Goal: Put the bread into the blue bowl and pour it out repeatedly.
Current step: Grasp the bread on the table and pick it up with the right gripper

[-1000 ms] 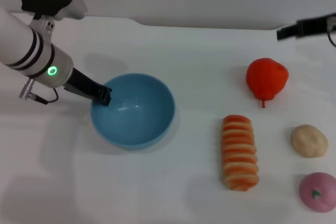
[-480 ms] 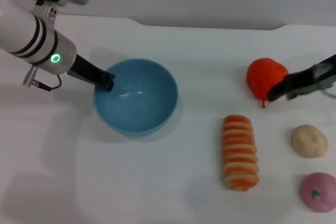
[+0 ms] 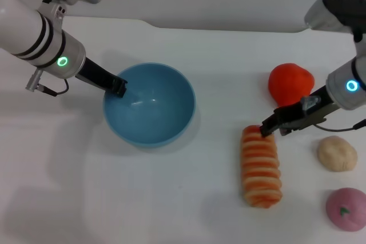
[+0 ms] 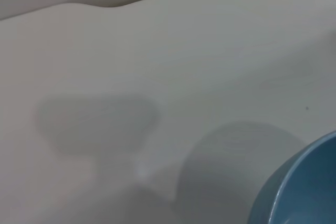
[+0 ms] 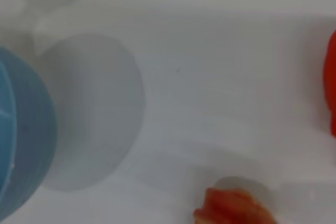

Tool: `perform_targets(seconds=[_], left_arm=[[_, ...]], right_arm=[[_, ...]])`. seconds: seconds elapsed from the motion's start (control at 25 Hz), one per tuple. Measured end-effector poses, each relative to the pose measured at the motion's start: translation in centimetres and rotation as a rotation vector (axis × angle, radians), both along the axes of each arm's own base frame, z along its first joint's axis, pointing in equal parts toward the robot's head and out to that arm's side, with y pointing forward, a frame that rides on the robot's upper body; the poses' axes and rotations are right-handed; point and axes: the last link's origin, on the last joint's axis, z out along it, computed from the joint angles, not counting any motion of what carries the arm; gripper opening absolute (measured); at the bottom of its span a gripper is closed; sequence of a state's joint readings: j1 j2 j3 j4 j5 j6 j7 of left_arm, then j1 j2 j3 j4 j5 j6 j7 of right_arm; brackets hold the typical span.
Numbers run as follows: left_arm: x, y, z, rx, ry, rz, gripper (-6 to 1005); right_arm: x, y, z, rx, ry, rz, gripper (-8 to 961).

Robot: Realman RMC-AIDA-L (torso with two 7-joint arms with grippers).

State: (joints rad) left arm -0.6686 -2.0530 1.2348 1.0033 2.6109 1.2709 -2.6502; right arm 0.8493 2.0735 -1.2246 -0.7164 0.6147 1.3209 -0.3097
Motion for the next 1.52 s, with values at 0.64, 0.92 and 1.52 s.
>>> perform_targets(seconds=[0.64, 0.92, 1.52], left_arm=[[0.7, 0.4, -0.3, -0.006, 0.003, -0.02, 0], [0.8, 0.4, -0.4, -0.008, 0.001, -0.024, -1], [0.9, 0.4, -0.5, -0.006, -0.007, -0.018, -2]], right_arm=[[0.7, -1.1, -4.1, -0.074, -0.067, 0.009, 502], [1.1, -0.8, -4.6, -0.044, -0.082, 0.044, 475], [0.6, -0.2, -3.2, 0.006, 0.011, 0.183, 339]])
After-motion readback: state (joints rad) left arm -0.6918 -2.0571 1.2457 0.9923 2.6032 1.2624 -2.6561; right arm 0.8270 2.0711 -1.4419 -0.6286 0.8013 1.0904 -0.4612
